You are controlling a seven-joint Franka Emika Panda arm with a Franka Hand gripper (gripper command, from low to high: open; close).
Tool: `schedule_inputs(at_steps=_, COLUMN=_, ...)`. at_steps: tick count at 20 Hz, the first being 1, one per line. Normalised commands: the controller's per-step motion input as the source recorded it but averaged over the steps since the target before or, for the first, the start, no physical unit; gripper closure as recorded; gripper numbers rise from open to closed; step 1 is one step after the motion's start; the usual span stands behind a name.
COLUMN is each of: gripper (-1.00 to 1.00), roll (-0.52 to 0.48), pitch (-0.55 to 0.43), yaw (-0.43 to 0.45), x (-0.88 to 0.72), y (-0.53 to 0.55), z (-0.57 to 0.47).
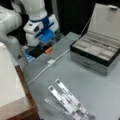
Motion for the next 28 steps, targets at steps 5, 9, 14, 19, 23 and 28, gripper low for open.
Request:
schedule_inputs(at_steps=5, gripper=-1.0, roll=-0.092, pitch=0.303, yaw=0.109, x=0.87, y=-0.12, z=0.48)
schedule_inputs(at_steps=9, gripper=-1.0, roll=-0.102, pitch=0.374, yaw=0.137, x=0.88, y=-0.17, z=0.52)
schedule_inputs(at_steps=14, gripper=-1.0, roll=-0.078, pitch=0.403, yaw=0.117, x=0.65, y=-0.19, z=0.44)
schedule_inputs(at_steps=19, gripper=-1.0, roll=-0.109, pitch=0.345, yaw=0.123, x=0.57, y=-0.15, z=0.3)
schedule_inputs(at_steps=23, gripper=-1.0, roll=-0.1, pitch=0.283, yaw=0.129, x=0.49, y=-0.14, z=0.17)
schedule_inputs(at_steps=28, gripper=-1.0, roll=-0.095, pitch=0.242, yaw=0.118, x=0.44, y=-0.15, z=0.14)
